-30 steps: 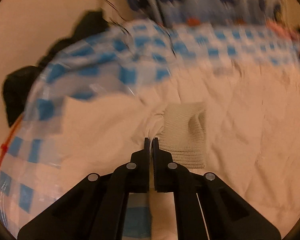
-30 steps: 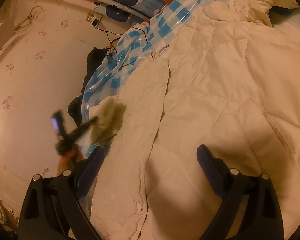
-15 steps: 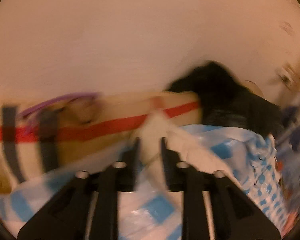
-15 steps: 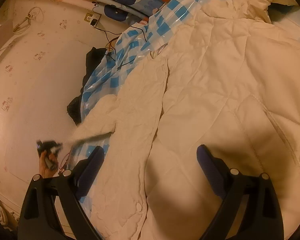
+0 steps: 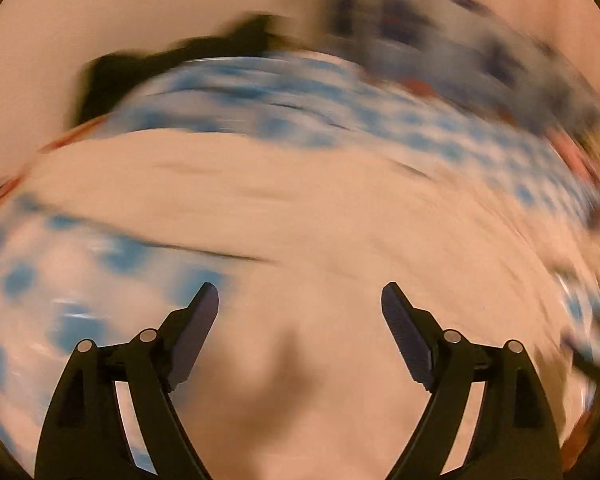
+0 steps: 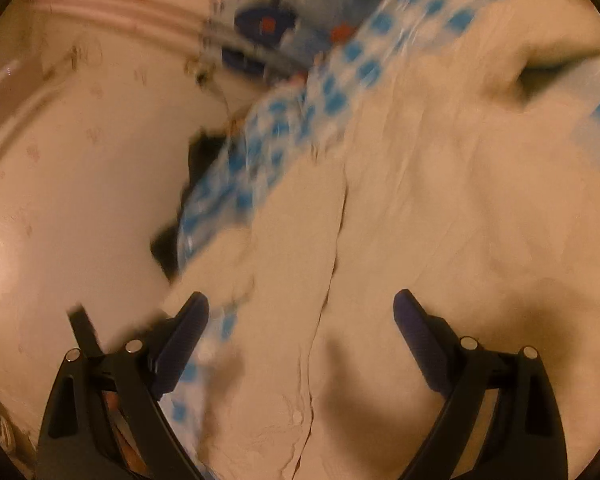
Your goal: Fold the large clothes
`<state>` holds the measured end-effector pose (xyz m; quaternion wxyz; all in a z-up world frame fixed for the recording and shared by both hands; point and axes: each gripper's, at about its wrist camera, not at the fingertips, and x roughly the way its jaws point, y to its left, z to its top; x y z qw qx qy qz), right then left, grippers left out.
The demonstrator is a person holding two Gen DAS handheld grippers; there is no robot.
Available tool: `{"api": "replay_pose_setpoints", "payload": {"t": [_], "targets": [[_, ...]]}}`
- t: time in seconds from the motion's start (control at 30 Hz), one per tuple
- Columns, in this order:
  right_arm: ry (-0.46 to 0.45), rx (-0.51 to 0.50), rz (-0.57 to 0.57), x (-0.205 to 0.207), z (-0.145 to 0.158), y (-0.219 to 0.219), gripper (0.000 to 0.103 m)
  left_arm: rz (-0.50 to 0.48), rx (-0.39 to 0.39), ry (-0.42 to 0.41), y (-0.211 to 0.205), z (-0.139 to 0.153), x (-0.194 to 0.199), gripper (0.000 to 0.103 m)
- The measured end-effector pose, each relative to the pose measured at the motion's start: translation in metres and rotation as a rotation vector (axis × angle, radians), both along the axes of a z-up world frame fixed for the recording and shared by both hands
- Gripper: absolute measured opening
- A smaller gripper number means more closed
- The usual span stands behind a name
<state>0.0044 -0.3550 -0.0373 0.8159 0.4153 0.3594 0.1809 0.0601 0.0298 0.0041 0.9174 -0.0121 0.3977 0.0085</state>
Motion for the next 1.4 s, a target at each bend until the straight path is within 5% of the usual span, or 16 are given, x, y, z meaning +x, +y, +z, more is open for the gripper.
{"api": "replay_pose_setpoints", "payload": {"t": [0.1,0.27,0.4,0.57,0.9,1.0,1.2,1.4], "targets": [[0.001,0.025,-0.157,-0.012,0.014,-0.082,0.093,-0.188,-0.002,-0.022,-0.102,-0.011,-0.006,0.081],[0.060,-0.022,-0.399,-0.022,0.006,-0.230,0.094,-0.342,0.079,-0.104,-0.178,-0.022,-0.019,0.088],[0.117,-0.082,-0.506,-0.008,-0.013,-0.327,0.094,-0.296,0.035,-0.090,-0.184,-0.023,-0.005,0.088],[0.168,-0.069,-0.552,0.022,-0.039,-0.392,0.094,-0.265,-0.012,-0.078,-0.179,-0.027,0.004,0.088],[0.161,-0.247,-0.504,0.075,-0.051,-0.399,0.092,-0.278,0.039,-0.043,-0.187,-0.042,0.004,0.088],[0.184,-0.308,-0.477,0.083,-0.048,-0.393,0.035,-0.282,0.037,-0.034,-0.189,-0.045,0.004,0.088],[0.113,-0.248,-0.491,0.072,-0.026,-0.388,0.027,-0.260,0.014,-0.042,-0.181,-0.038,0.004,0.088],[0.008,-0.237,-0.481,0.073,0.037,-0.366,0.027,-0.221,0.054,-0.129,-0.172,-0.015,-0.006,0.088]]}}
